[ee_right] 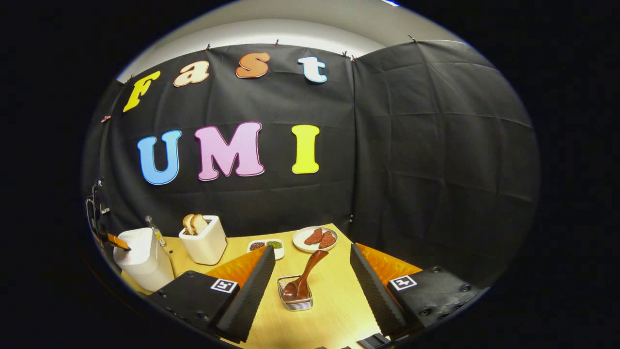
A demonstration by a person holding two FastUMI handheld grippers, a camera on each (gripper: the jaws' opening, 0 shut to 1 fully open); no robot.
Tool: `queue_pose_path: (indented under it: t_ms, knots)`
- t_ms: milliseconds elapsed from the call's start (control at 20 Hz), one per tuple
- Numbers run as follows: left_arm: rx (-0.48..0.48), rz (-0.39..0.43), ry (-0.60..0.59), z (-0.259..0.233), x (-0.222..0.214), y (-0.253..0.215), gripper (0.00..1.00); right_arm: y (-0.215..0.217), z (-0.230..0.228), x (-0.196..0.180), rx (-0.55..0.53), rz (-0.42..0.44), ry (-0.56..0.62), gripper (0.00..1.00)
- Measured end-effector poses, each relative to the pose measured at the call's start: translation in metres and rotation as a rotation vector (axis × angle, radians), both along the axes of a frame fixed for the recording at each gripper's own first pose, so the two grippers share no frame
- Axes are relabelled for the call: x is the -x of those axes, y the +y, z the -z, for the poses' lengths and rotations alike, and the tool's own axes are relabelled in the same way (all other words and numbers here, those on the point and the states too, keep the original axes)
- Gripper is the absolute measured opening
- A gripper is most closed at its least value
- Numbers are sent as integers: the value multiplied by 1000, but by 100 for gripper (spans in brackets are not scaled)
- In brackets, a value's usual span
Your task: Close the left gripper, press the button to open the rice cooker; take a wooden spoon from the chopstick holder with the right hand, scoop a spoonful of rice and pour it into the rice cooker, then put the wooden spoon back into the chopstick holder.
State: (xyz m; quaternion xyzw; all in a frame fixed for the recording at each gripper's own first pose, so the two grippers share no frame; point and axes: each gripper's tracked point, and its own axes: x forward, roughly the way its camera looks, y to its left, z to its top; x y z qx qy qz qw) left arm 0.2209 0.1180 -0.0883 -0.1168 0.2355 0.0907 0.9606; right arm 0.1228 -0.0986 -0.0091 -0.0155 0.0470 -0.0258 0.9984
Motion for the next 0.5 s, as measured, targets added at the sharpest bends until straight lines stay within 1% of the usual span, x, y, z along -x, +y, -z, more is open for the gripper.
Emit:
queue_pose_path:
  t_ms: [50,100,150,300,500]
  knots:
    - [2,-5,4,2,0,1,7,-1,0,-2,-2,-2,1,98]
    - [7,-13,0,2,0,0,10,-1,2,-4,-5,-7,4,98]
    - [13,-17,4,3,0,-1,7,0,4,-6,-8,-11,7,98]
    - [21,-28,17,9,-1,-1,7,1,8,-10,-12,-27,16,98]
    - [0,-55,7,2,1,0,7,-1,13,-12,-12,-45,27,98]
